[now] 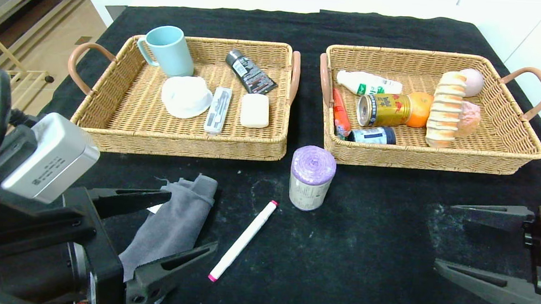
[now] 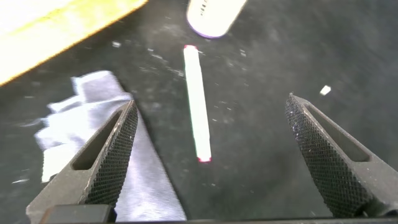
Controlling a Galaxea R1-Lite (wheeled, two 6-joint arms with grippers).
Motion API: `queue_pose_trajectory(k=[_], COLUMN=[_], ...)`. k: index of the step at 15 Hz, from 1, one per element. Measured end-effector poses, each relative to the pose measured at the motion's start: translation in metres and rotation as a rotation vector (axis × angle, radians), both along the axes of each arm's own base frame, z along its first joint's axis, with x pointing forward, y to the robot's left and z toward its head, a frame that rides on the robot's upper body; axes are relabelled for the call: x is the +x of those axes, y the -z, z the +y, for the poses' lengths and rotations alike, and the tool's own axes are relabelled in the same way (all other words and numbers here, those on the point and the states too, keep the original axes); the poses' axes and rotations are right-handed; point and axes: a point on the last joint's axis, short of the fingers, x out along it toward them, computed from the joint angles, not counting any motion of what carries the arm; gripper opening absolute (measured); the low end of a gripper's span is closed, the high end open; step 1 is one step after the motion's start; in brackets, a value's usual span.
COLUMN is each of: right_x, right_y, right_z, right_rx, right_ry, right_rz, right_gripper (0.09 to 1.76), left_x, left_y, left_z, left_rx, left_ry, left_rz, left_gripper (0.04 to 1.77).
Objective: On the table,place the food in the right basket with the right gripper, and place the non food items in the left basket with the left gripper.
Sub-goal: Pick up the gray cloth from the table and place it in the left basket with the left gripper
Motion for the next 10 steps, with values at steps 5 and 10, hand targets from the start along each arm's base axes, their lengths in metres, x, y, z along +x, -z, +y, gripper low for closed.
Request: queue_pose_trajectory(k=[5,10], right_x=[-0.002,-0.003], right_y=[0.003,0.001], right_z=[-0.004,-0.011], right_rx=[0.013,0.033], right_ry=[-0.011,-0.015], right_rz=[0.006,-0.001], right_gripper=[1.70,1.70], left_x=[0.004,0.021], left_y=[-0.007,-0.024], left_z=[-0.001,0.008], left_rx=[0.076,0.166], left_ry=[-0.122,-0.283], left_rz=[0.026,0.139], left_gripper=[1.72,1.72])
